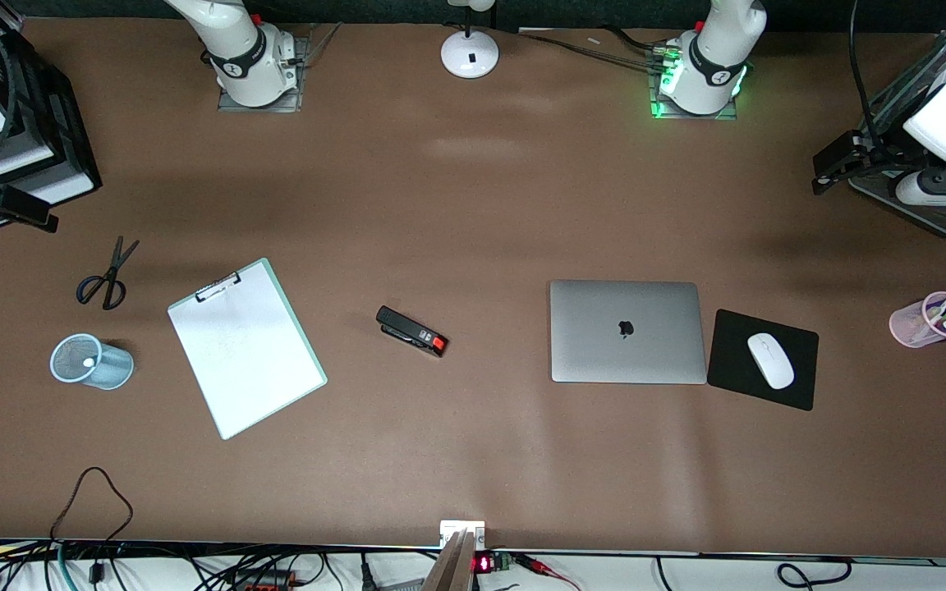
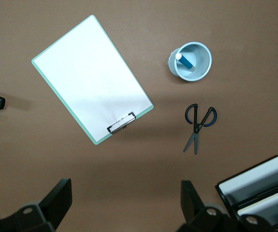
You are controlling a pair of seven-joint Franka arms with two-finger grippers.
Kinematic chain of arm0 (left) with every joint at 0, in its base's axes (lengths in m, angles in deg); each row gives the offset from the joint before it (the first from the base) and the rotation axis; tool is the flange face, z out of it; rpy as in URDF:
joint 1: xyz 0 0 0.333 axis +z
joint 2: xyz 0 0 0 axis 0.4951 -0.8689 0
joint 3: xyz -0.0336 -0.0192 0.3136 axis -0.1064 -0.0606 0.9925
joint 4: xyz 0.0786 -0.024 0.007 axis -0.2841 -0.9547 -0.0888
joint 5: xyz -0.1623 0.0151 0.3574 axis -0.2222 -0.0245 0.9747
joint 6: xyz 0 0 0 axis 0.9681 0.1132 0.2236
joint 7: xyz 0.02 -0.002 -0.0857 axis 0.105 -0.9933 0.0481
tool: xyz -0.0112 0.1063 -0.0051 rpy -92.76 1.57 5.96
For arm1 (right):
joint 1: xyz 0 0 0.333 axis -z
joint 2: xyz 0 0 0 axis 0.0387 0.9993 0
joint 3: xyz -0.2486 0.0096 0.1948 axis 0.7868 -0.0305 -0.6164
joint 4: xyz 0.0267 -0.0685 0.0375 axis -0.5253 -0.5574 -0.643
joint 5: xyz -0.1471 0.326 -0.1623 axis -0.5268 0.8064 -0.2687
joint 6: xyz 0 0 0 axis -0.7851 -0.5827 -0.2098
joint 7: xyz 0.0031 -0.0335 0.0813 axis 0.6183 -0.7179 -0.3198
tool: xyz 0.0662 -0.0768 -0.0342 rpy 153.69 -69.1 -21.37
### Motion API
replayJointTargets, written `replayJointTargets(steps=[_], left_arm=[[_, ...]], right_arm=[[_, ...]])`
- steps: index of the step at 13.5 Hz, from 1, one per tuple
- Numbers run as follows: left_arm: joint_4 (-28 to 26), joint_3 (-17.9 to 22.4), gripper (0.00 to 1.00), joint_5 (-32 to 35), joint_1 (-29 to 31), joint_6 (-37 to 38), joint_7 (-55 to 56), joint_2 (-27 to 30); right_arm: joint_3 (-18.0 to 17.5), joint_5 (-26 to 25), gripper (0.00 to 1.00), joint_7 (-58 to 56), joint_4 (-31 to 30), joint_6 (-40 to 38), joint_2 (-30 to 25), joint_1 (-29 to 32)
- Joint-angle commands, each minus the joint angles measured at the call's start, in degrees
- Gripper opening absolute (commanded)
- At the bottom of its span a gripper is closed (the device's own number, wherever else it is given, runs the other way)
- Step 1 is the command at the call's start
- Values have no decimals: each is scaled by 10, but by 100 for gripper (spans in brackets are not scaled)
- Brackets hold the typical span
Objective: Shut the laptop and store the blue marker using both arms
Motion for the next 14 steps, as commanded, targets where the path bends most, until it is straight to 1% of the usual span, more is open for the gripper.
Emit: replayJointTargets(steps=[1,4,14], left_arm=[[-14,-2,100,-12,7,-2,-15,13],[-14,-2,100,-12,7,-3,-15,13],[-14,-2,100,-12,7,-4,-14,12]], right_arm=[[-5,-4,100,3,-53,16,-50,2],[-4,7,100,2,-48,20,-51,2],[-8,7,100,2,-35,22,-44,1]])
